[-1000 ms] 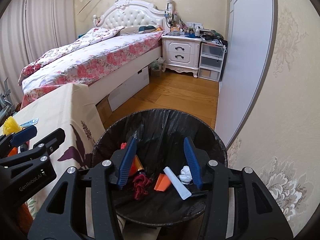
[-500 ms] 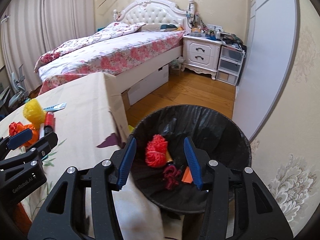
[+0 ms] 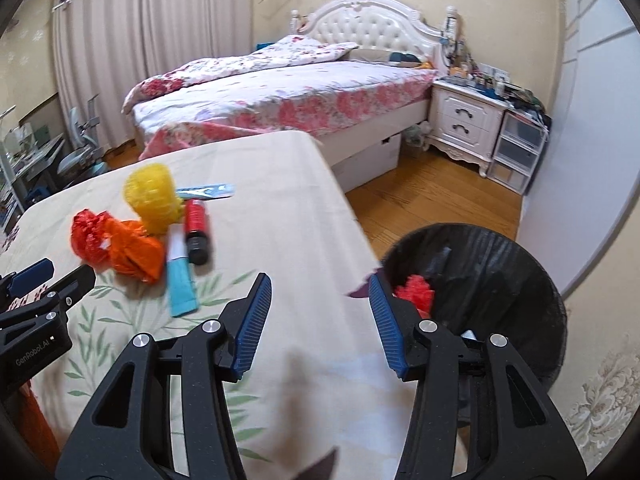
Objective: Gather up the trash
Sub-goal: 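Move both tools back to the table toward the red and orange bags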
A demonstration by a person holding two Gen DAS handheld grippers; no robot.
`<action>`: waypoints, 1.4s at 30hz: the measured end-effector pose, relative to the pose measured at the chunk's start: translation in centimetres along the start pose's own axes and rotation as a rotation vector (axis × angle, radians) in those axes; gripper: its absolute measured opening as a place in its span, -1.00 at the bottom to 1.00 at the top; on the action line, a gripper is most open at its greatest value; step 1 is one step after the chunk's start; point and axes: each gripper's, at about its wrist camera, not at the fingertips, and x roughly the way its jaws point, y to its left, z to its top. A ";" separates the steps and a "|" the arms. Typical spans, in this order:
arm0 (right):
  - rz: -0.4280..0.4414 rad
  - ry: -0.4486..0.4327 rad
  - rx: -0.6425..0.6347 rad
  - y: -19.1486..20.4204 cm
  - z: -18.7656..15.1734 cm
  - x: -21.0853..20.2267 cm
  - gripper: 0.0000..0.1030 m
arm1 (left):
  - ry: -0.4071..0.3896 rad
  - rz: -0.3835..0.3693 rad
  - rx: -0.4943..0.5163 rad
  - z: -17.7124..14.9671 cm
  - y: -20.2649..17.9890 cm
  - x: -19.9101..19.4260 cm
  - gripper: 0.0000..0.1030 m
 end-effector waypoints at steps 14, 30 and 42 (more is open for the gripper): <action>0.143 0.012 -0.129 8.7 1.4 1.1 0.15 | 0.010 0.144 -0.130 -0.8 9.0 0.1 0.38; 0.160 0.054 -0.216 14.0 2.5 3.9 0.24 | 0.036 0.136 -0.204 -0.8 13.0 1.4 0.38; 0.151 0.080 -0.247 14.5 2.4 4.7 0.18 | 0.040 0.118 -0.209 -0.8 12.9 1.7 0.41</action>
